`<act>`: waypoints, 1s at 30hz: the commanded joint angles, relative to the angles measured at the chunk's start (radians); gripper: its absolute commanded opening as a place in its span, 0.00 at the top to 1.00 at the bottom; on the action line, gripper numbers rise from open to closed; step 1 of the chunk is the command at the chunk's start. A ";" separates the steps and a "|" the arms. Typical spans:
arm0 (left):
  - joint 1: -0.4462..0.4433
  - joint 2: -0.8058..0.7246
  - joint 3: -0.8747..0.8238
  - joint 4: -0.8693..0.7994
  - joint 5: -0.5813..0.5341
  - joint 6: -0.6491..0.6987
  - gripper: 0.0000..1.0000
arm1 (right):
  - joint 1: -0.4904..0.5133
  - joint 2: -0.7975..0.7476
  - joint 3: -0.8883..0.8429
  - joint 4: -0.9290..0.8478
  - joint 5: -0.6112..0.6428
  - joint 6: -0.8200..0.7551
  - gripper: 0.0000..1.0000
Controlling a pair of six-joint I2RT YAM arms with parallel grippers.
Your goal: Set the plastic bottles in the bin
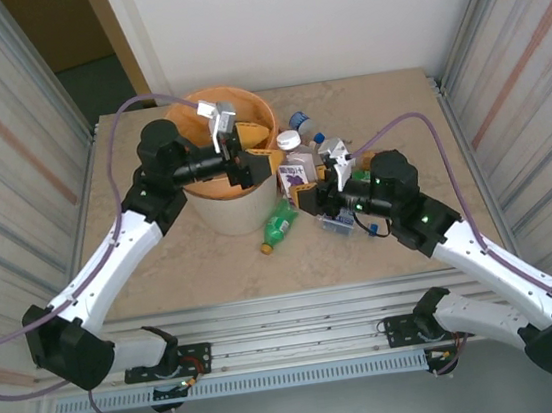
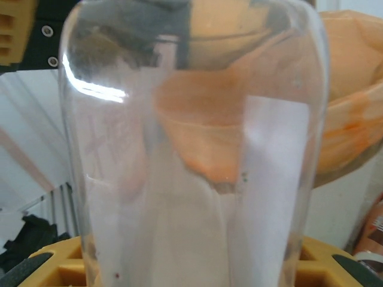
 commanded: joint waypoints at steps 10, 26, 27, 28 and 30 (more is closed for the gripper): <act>-0.040 0.072 0.081 0.075 0.170 -0.011 0.15 | -0.038 0.076 0.083 0.103 -0.230 -0.022 0.99; -0.041 0.088 0.083 0.107 0.152 -0.041 0.95 | -0.048 0.116 0.096 0.108 -0.210 -0.014 0.85; -0.041 0.084 0.083 0.103 0.143 -0.036 0.98 | -0.049 0.117 0.096 0.105 -0.204 -0.015 0.81; -0.041 0.081 0.080 0.100 0.134 -0.032 0.99 | -0.049 0.118 0.098 0.101 -0.197 -0.014 0.73; -0.040 0.072 0.081 0.084 0.105 -0.015 1.00 | -0.051 0.117 0.099 0.084 -0.179 -0.018 0.52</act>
